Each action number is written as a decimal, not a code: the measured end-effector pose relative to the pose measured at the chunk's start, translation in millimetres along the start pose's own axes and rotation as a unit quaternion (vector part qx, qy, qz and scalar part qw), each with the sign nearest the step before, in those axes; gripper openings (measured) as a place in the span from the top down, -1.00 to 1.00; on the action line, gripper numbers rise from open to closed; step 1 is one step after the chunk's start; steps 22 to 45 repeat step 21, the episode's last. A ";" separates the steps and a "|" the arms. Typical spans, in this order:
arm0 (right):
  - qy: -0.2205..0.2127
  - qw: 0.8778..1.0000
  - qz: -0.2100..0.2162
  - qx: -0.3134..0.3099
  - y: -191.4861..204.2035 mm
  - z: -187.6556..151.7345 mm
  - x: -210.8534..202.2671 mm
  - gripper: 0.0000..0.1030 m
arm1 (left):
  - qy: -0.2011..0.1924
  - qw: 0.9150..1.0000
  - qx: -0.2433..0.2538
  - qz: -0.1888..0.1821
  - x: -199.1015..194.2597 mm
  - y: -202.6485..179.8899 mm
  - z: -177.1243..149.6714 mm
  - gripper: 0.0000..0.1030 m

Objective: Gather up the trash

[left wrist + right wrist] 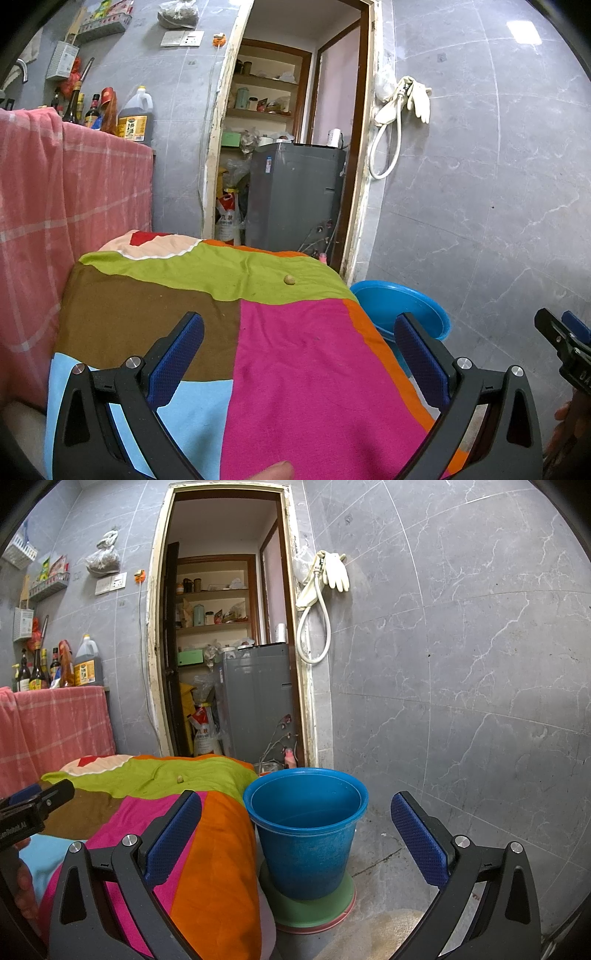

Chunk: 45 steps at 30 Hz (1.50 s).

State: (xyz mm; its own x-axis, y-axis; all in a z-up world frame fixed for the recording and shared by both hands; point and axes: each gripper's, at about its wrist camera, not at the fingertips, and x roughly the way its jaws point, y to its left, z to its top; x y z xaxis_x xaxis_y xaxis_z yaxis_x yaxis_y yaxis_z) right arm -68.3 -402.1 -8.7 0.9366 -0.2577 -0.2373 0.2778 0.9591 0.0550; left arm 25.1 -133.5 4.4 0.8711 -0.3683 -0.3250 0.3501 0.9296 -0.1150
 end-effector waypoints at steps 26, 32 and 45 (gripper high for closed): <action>0.000 1.000 0.000 0.000 0.9 -0.2 -0.3 -1.00 | -0.002 1.000 0.003 0.018 0.6 -6.2 -5.1 -0.96; 0.000 1.000 0.000 0.000 0.9 -0.2 -0.3 -1.00 | -0.002 1.000 0.003 0.018 0.6 -6.2 -5.1 -0.96; 0.000 1.000 0.000 0.000 0.9 -0.2 -0.3 -1.00 | -0.002 1.000 0.003 0.018 0.6 -6.2 -5.1 -0.96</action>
